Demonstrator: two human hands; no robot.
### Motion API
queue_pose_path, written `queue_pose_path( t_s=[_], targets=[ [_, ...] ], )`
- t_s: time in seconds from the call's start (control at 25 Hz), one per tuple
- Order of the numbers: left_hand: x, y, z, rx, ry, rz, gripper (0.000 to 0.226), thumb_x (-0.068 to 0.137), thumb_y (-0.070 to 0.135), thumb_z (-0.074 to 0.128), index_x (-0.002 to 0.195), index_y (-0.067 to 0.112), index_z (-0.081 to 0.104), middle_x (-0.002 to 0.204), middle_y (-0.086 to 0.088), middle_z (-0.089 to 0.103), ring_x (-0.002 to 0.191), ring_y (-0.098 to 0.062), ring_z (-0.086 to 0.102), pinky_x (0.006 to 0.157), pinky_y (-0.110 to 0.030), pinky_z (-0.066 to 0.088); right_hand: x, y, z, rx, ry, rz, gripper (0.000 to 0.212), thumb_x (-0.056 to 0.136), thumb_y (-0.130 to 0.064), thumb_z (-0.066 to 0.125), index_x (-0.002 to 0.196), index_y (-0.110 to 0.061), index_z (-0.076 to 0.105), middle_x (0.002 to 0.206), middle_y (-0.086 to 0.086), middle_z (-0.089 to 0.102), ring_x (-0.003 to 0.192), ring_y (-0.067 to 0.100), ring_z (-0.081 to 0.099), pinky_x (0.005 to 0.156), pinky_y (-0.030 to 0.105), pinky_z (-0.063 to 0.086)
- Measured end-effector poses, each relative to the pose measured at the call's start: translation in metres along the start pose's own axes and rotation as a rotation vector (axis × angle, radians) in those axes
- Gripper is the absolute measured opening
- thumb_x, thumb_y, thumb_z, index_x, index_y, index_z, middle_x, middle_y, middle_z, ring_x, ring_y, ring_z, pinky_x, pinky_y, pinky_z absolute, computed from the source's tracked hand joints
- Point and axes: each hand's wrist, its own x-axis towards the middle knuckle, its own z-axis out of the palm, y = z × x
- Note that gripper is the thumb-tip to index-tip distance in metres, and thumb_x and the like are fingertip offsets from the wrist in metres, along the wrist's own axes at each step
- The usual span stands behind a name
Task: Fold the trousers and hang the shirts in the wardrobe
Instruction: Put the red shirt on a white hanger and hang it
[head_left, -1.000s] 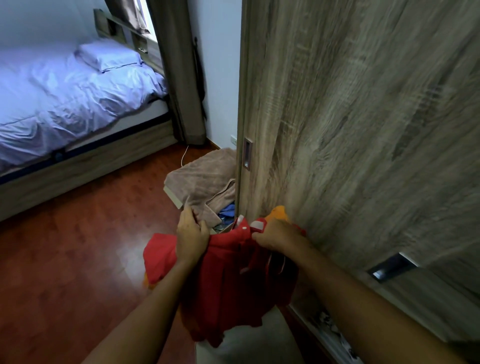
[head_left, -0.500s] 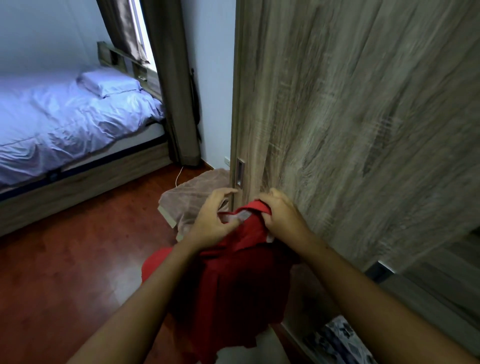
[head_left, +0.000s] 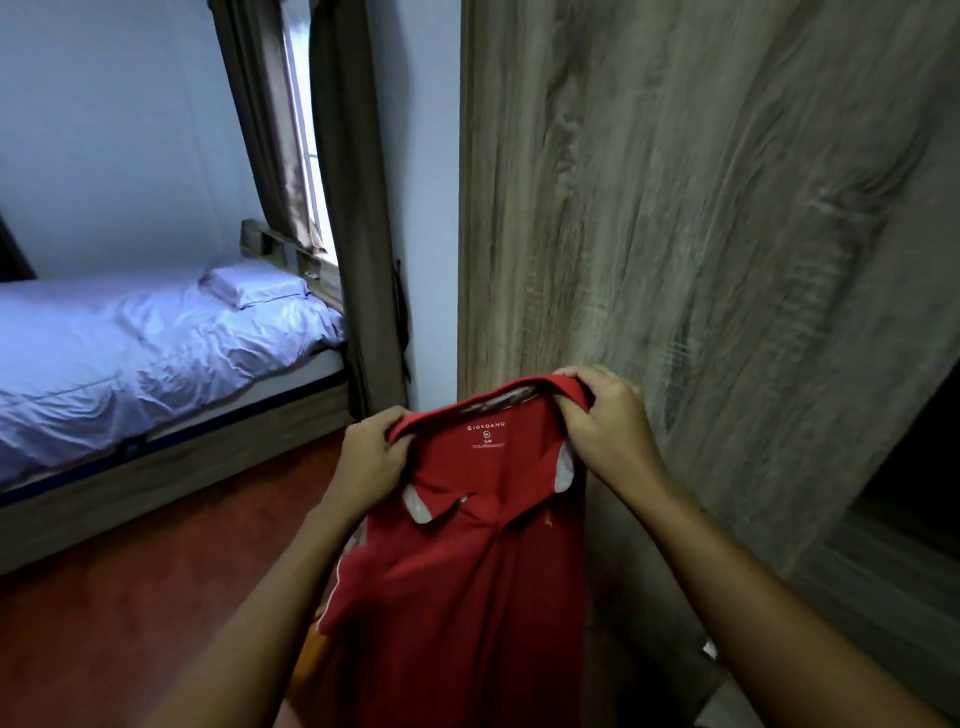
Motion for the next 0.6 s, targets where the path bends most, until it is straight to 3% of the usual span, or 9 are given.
queue_pose_path(
  t_s=[0.12,0.24,0.32,0.44,0.6],
  targets=[
    [0.016,0.051,-0.008,-0.283,0.023,-0.125,0.035,0.083,0.036,0.055,0.082,0.003,0.068,0.071,-0.003,0.062,0.068,-0.010,0.050,0.066,-0.037,0.044,0.003,-0.009,-0.038,0.044,0.100,0.026,0.011,0.087,-0.019,0.066,0.094,-0.018,0.074,0.090,-0.007,0.072,0.086,0.009,0.064,0.079,0.025,0.049],
    [0.023,0.135,-0.009,-0.615,0.034,-0.190,0.026,0.092,0.017,0.051,0.088,0.006,0.074,0.085,-0.010,0.071,0.078,-0.014,0.059,0.069,-0.027,0.050,0.003,-0.013,-0.081,0.064,0.199,0.034,0.010,0.088,-0.022,0.065,0.089,-0.017,0.073,0.080,-0.009,0.070,0.077,0.006,0.062,0.070,0.021,0.046],
    [0.021,0.187,-0.004,-0.765,0.017,-0.247,0.026,0.093,0.011,0.050,0.083,0.007,0.073,0.076,-0.009,0.069,0.070,-0.012,0.059,0.058,-0.019,0.047,-0.001,-0.009,-0.115,0.046,0.229,0.050,0.011,0.089,-0.025,0.064,0.086,-0.018,0.072,0.076,-0.009,0.069,0.073,0.006,0.061,0.066,0.018,0.044],
    [0.014,0.251,0.017,-0.973,-0.120,-0.341,0.028,0.089,0.015,0.051,0.072,0.012,0.074,0.070,-0.007,0.071,0.067,-0.015,0.065,0.069,-0.024,0.051,-0.015,0.011,-0.171,0.002,0.238,0.084,0.010,0.088,-0.027,0.065,0.083,-0.020,0.070,0.075,-0.008,0.069,0.072,0.007,0.063,0.065,0.024,0.046],
    [0.000,0.324,0.061,-1.027,-0.228,-0.327,0.027,0.091,0.014,0.049,0.071,0.012,0.068,0.061,-0.003,0.068,0.058,-0.014,0.062,0.062,-0.024,0.050,-0.047,0.040,-0.239,-0.026,0.275,0.167,0.013,0.087,-0.031,0.067,0.080,-0.021,0.071,0.068,-0.005,0.068,0.064,0.008,0.062,0.063,0.029,0.048]
  ],
)
